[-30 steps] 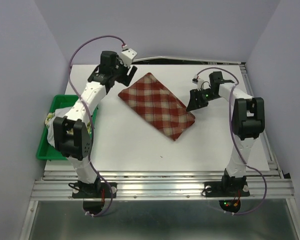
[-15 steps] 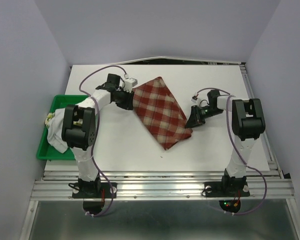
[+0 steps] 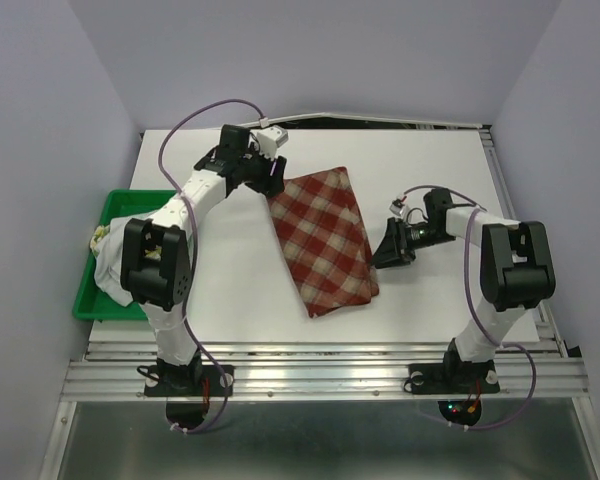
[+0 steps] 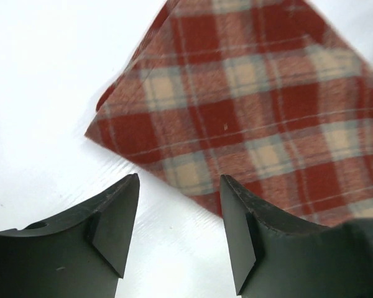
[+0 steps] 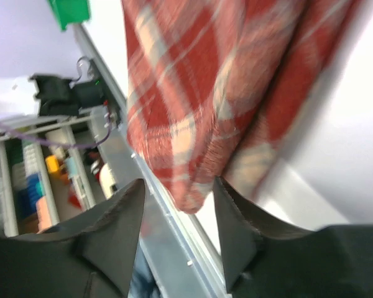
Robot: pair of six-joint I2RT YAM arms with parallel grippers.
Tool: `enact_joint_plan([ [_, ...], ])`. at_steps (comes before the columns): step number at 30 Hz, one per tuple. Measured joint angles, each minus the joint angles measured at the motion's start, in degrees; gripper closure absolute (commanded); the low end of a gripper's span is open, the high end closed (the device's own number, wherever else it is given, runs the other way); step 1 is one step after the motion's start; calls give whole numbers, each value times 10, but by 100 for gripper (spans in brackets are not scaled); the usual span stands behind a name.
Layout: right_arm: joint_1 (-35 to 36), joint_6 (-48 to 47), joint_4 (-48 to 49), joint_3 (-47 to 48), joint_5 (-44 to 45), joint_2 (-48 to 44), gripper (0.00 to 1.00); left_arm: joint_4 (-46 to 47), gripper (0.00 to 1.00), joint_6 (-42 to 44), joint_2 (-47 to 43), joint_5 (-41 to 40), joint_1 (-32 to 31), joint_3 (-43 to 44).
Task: Fold and stack the skirts
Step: Fold the skirt
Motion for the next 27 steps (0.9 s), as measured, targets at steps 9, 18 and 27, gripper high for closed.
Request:
enact_joint_plan([
  [9,-17,68,76,3,78,31,73,17,43,-90,-20,-28,-31,-28],
  [18,9,126,129,-15,114,62,84,-5,57,-121,115,-45,-23,-6],
  [27,118,259,285,-70,66,93,90,-66,65,-110,307,-42,-12,299],
])
